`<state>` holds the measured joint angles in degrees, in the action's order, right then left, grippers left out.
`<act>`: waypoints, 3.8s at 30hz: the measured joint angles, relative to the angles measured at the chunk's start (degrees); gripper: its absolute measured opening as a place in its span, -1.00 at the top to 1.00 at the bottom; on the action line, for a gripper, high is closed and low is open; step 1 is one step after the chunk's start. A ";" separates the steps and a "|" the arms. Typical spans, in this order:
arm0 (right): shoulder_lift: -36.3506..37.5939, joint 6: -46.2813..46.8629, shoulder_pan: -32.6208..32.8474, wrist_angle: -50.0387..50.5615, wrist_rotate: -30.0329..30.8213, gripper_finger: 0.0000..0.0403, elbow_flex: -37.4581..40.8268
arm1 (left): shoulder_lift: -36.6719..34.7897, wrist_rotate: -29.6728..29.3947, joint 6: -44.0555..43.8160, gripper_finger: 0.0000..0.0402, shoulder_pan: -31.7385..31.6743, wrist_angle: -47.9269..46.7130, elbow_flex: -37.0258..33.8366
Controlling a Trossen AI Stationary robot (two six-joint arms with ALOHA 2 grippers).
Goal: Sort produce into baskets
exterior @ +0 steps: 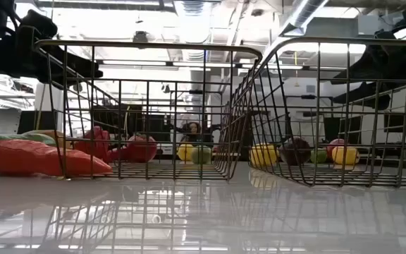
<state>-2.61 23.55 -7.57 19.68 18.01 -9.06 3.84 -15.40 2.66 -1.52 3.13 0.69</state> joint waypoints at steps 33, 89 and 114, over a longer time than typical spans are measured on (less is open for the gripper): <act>0.00 -0.01 0.01 0.00 -0.01 -0.84 -0.01 | 0.02 0.00 -0.03 -0.12 -0.02 -0.02 0.00; 0.00 -1.85 -0.02 0.00 0.01 -0.84 -0.02 | 0.00 -0.29 -12.14 -0.12 -0.07 7.01 0.00; -1.80 -5.13 -3.10 -2.79 4.81 -0.84 -5.77 | 0.63 -0.52 -5.36 -0.12 -0.20 26.62 2.08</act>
<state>-4.42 18.42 -10.67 16.89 22.82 -14.83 4.47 -15.91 -2.70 -1.72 29.75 2.77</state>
